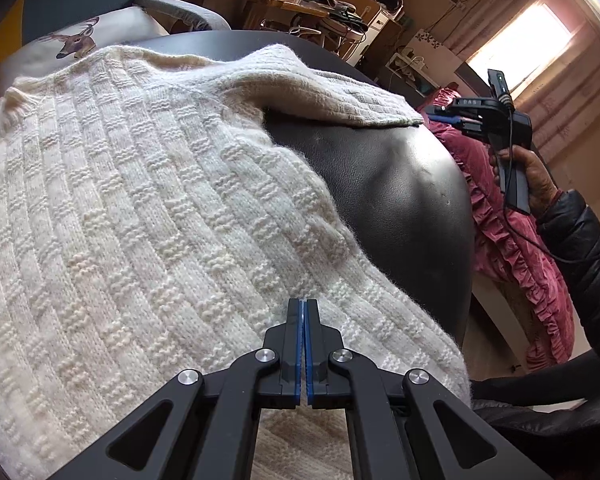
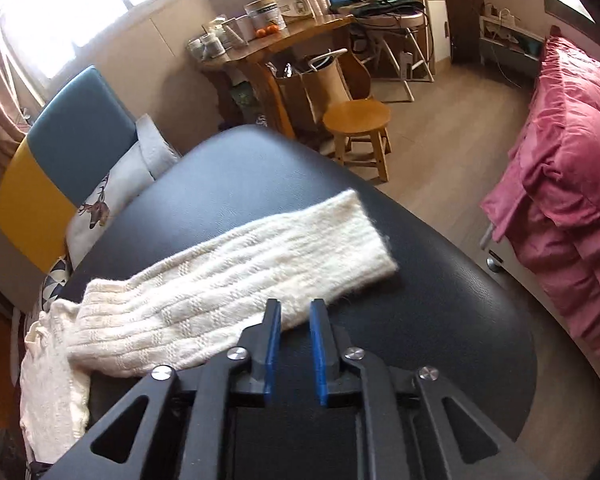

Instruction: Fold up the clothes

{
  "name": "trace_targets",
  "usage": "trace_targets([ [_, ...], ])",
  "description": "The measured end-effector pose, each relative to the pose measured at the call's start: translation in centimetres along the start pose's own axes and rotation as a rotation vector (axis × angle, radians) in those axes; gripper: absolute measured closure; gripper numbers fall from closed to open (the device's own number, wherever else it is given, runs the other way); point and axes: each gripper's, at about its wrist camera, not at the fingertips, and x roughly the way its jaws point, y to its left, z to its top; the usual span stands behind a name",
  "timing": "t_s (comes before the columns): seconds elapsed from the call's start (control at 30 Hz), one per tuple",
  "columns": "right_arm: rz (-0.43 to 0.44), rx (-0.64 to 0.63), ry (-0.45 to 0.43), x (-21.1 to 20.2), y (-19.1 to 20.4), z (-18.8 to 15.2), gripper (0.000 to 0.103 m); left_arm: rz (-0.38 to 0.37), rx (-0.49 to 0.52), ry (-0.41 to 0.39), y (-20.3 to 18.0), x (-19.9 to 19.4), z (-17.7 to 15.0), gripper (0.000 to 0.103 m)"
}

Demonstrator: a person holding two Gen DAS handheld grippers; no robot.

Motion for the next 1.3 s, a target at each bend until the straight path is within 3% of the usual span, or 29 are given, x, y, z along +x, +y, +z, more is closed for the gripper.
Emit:
trace_targets([
  [0.27,-0.199,-0.204,0.200,6.1,3.7,2.3,0.087,-0.001,-0.011,0.000,1.2,-1.1,-0.6,0.101],
  [0.5,-0.312,-0.317,0.297,4.7,3.9,0.2,0.087,0.029,-0.040,-0.073,3.2,-3.3,1.5,0.101],
  [0.63,-0.306,-0.274,0.312,3.4,2.3,-0.6,0.087,0.092,-0.019,-0.146,5.0,-5.4,6.6,0.101],
  [0.73,-0.193,-0.210,0.211,1.2,2.0,-0.1,0.086,0.134,0.001,-0.162,7.1,-6.4,11.1,0.101],
  [0.83,-0.047,-0.227,0.122,-0.8,4.8,0.2,0.084,0.233,0.053,-0.144,8.4,-5.3,15.1,0.101],
  [1.0,0.077,-0.405,0.132,0.6,12.8,-1.0,0.084,0.244,0.075,-0.103,11.1,-3.6,18.4,0.102],
  [1.17,0.074,-0.488,0.192,4.4,16.9,-2.2,0.084,0.256,0.193,-0.002,10.8,0.3,19.3,0.102],
  [1.3,-0.024,-0.518,0.200,7.1,17.5,-2.4,0.084,0.297,0.204,0.026,11.7,3.4,20.5,0.101],
])
